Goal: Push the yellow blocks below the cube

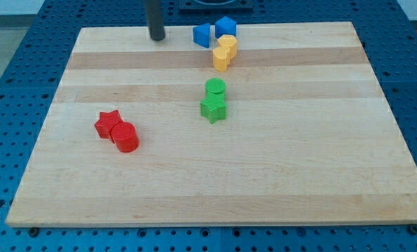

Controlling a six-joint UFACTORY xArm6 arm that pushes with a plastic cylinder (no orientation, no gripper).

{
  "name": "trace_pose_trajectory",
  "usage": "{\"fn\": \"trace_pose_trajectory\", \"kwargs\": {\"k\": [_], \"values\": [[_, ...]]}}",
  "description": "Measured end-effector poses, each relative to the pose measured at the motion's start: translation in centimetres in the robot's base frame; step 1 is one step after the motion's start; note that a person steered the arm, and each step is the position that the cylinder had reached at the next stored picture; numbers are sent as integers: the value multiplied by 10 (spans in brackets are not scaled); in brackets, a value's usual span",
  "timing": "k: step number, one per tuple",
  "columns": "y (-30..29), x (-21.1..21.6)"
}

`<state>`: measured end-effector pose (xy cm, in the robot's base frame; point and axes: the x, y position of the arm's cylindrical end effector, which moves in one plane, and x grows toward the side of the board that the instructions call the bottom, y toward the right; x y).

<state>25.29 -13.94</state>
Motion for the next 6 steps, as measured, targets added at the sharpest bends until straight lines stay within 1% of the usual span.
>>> {"fn": "trace_pose_trajectory", "kwargs": {"k": [1,2,3,4,5,6], "values": [[-5,76],[35,111],[87,107],[116,90],[129,79],[134,54]]}}
